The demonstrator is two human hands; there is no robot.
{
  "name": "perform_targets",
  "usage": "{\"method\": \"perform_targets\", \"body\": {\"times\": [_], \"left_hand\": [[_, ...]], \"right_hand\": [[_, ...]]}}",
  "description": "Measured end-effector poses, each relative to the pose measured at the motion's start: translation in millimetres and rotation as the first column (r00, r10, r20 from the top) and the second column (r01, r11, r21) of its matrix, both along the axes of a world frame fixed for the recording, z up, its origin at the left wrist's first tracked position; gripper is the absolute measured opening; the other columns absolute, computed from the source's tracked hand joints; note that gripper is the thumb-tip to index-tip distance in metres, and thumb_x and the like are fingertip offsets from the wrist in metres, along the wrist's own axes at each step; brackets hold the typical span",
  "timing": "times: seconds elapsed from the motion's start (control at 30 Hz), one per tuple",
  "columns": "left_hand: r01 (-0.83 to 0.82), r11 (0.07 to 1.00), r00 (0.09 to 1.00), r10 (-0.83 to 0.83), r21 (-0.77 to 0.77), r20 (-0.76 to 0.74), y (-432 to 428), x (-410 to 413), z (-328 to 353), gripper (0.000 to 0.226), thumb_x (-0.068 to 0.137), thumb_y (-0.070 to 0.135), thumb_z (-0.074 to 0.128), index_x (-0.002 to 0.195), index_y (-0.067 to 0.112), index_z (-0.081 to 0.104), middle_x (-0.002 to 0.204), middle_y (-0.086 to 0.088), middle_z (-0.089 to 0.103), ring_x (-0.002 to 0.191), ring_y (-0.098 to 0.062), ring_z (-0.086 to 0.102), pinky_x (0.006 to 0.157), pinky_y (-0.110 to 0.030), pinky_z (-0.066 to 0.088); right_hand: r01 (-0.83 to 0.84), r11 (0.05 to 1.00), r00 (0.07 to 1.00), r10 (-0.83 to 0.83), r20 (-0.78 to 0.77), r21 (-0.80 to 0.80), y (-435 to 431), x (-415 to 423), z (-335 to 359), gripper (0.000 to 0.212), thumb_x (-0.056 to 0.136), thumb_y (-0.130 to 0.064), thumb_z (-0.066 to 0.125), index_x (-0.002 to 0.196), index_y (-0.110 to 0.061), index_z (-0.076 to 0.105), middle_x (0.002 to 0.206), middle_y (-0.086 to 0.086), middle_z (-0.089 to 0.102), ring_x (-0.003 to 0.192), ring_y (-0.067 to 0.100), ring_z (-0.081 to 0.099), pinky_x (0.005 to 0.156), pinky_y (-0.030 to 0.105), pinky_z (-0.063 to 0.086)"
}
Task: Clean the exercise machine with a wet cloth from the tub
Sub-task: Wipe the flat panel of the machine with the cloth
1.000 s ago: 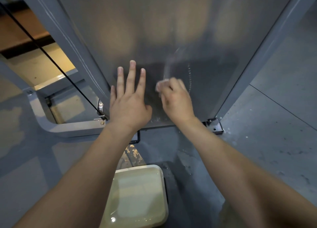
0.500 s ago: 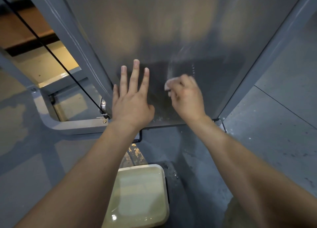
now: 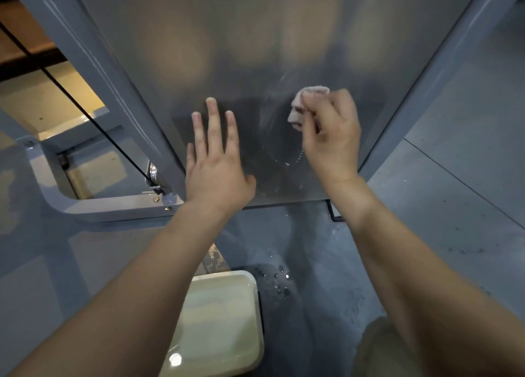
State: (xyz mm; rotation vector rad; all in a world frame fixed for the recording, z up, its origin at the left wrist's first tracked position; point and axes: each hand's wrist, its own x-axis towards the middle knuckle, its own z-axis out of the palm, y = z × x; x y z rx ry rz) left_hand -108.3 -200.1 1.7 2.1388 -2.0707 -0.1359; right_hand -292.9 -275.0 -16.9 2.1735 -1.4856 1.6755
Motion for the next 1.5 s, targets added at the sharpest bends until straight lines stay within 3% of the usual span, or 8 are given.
{"method": "perform_targets", "body": {"times": [0.17,0.37,0.53,0.77,0.97,1.17,1.3,1.5], "left_hand": [[-0.001,1.000,1.000,0.001,0.010,0.001,-1.9,2.8,-0.4,0.114,0.085,0.040,0.066,0.162,0.023,-0.016,0.157,0.002,-0.048,0.152,-0.030,-0.030,0.126,-0.056,0.009],[0.003,1.000,1.000,-0.003,0.014,0.012,-2.0,5.6,-0.2,0.114,0.085,0.043,0.066,0.162,0.026,-0.016,0.157,0.004,-0.048,0.152,-0.028,-0.030,0.126,-0.055,0.009],[-0.002,1.000,1.000,0.002,0.008,-0.002,0.4,3.8,2.7,0.112,0.084,0.042,0.065,0.162,0.027,-0.014,0.158,0.005,-0.046,0.153,-0.027,-0.029,0.126,-0.054,0.009],[0.011,1.000,1.000,-0.011,0.016,-0.011,0.9,7.4,2.1,0.112,0.085,0.043,0.064,0.162,0.028,-0.017,0.157,0.006,-0.046,0.153,-0.025,-0.030,0.126,-0.054,0.007],[0.026,0.999,1.000,-0.025,0.029,-0.010,0.1,13.4,1.7,0.111,0.086,0.041,0.063,0.161,0.029,-0.018,0.156,0.009,-0.048,0.152,-0.023,-0.031,0.127,-0.054,0.004],[0.045,0.999,0.999,-0.045,0.001,0.020,-0.3,19.7,-0.4,0.106,0.089,0.037,0.061,0.161,0.030,-0.017,0.160,0.008,-0.043,0.154,-0.022,-0.027,0.127,-0.054,0.006],[0.051,0.999,0.998,-0.051,0.008,0.033,2.4,24.5,3.9,0.102,0.091,0.035,0.058,0.161,0.034,-0.017,0.159,0.012,-0.043,0.154,-0.018,-0.025,0.127,-0.053,0.005],[0.067,0.998,0.997,-0.067,-0.004,0.027,-2.2,30.3,0.7,0.100,0.090,0.026,0.055,0.161,0.035,-0.014,0.161,0.012,-0.040,0.155,-0.018,-0.024,0.126,-0.053,0.006]], "right_hand": [[0.037,0.970,0.979,0.013,-0.202,0.241,33.7,-6.9,-57.9,0.024,0.087,-0.007,0.046,0.089,-0.014,0.069,0.090,0.007,0.060,0.080,0.033,0.059,0.072,0.044,0.054],[0.022,1.000,1.000,-0.022,0.001,-0.008,3.8,-3.8,-14.6,0.019,0.090,0.004,0.050,0.095,-0.006,0.066,0.101,0.005,0.060,0.085,0.030,0.063,0.073,0.042,0.056],[0.098,0.942,0.973,-0.022,-0.230,0.322,27.7,-9.9,-82.7,0.022,0.082,0.006,0.056,0.087,-0.011,0.070,0.090,0.010,0.058,0.082,0.036,0.057,0.069,0.045,0.056],[0.085,0.985,0.992,-0.070,-0.102,0.151,22.9,-7.5,-61.3,0.024,0.085,0.005,0.052,0.092,-0.010,0.069,0.095,0.006,0.062,0.087,0.030,0.062,0.080,0.037,0.052],[0.151,0.910,0.952,-0.029,-0.304,0.387,34.6,9.8,-102.3,0.025,0.075,0.009,0.064,0.083,-0.012,0.075,0.084,0.008,0.062,0.076,0.034,0.055,0.062,0.039,0.055],[0.033,0.987,0.962,0.012,-0.274,0.156,22.9,33.5,-64.2,0.022,0.083,0.004,0.061,0.091,-0.014,0.071,0.095,-0.001,0.065,0.084,0.024,0.054,0.070,0.029,0.050],[0.170,0.897,0.900,0.027,-0.434,0.409,42.7,15.0,-112.5,0.027,0.077,0.012,0.062,0.083,-0.013,0.071,0.091,0.006,0.057,0.086,0.032,0.052,0.055,0.043,0.056],[0.008,0.998,0.938,0.013,-0.347,0.058,21.0,59.8,-47.3,0.017,0.094,-0.005,0.056,0.097,-0.013,0.071,0.101,-0.002,0.065,0.089,0.025,0.054,0.062,0.029,0.046]]}}
